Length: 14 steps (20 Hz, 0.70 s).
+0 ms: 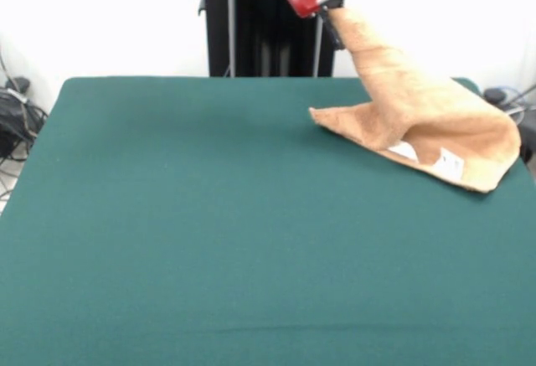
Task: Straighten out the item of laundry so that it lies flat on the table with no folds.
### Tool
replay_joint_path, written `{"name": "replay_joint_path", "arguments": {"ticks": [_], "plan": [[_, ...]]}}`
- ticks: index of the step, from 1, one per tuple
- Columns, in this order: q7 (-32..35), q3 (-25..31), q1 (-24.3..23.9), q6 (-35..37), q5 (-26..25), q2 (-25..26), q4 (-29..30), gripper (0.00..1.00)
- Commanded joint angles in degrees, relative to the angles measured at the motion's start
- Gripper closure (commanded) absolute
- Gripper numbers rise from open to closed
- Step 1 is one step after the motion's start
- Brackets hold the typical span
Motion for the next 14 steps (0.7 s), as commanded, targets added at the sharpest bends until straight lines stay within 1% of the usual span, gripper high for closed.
{"name": "replay_joint_path", "arguments": {"ticks": [1,3,4,7,9,11,14], "plan": [[-18.13,7.71,-4.83,12.34,1.41,6.60,0.16,1.00],[-20.05,10.49,-6.72,15.51,5.46,6.94,0.40,1.00],[-20.64,11.04,-7.22,16.06,5.69,7.49,0.20,1.00],[-21.63,10.14,-7.55,16.92,4.27,9.46,-1.26,1.00],[-23.12,9.62,-8.03,18.17,4.19,11.12,-2.53,1.00],[-24.81,9.12,-8.39,19.82,4.91,12.50,-3.88,1.00],[-28.34,9.28,-9.15,23.20,7.51,14.06,-5.52,1.00]]}}
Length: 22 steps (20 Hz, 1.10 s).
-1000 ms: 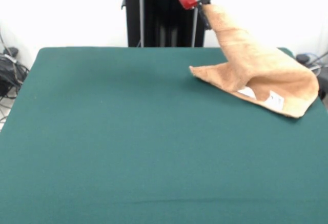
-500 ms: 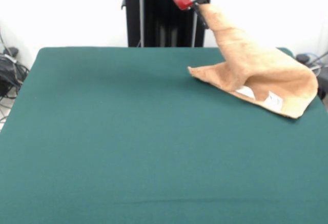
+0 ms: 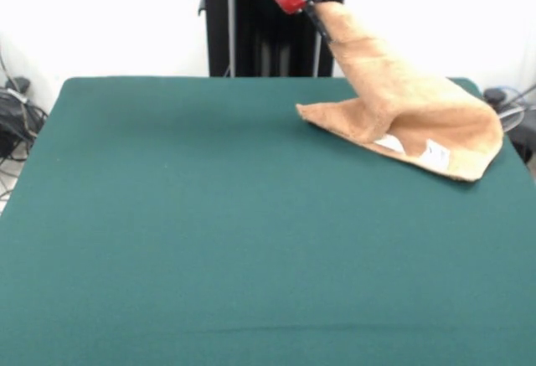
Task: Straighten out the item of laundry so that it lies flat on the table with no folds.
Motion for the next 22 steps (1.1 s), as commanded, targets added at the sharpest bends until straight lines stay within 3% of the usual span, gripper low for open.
{"name": "replay_joint_path", "arguments": {"ticks": [1,9,22], "plan": [[-16.78,2.44,-0.16,9.59,2.73,6.31,-6.05,1.00],[-23.18,-1.99,2.12,14.71,4.74,9.40,-11.94,1.00],[-19.30,-5.96,7.58,16.39,7.35,9.46,-17.18,1.00]]}}
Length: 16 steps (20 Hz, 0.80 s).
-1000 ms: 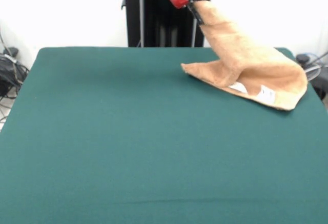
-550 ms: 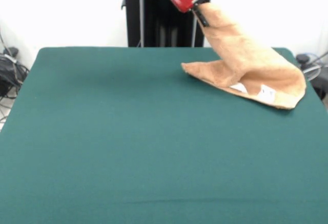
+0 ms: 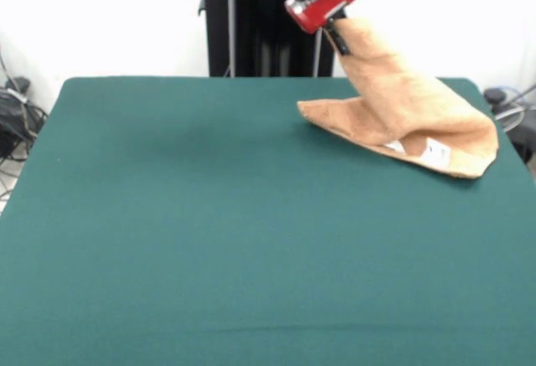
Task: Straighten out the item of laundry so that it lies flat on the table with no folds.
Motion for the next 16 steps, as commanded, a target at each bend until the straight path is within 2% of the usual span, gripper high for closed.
{"name": "replay_joint_path", "arguments": {"ticks": [1,7,16], "plan": [[-6.35,-5.41,3.29,5.41,1.60,3.76,-9.56,1.00],[-10.67,-5.48,2.60,8.63,3.93,6.30,-13.19,1.00],[-19.52,-6.46,1.63,13.83,3.74,13.19,-21.04,1.00]]}}
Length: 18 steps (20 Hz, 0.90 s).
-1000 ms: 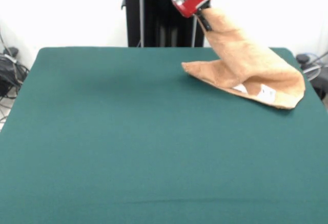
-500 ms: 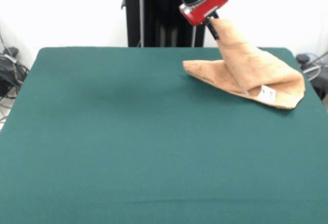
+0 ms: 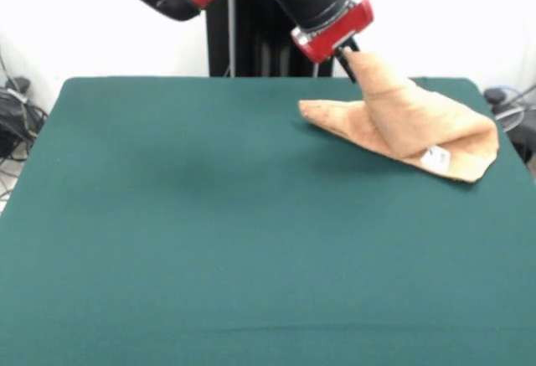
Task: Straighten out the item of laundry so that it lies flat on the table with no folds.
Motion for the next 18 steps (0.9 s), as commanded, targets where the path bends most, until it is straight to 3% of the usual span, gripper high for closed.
{"name": "replay_joint_path", "arguments": {"ticks": [1,18], "plan": [[-17.52,-6.17,0.27,8.23,0.37,7.08,-11.95,1.00],[-28.69,-8.58,1.17,13.45,2.78,14.27,-22.59,1.00]]}}
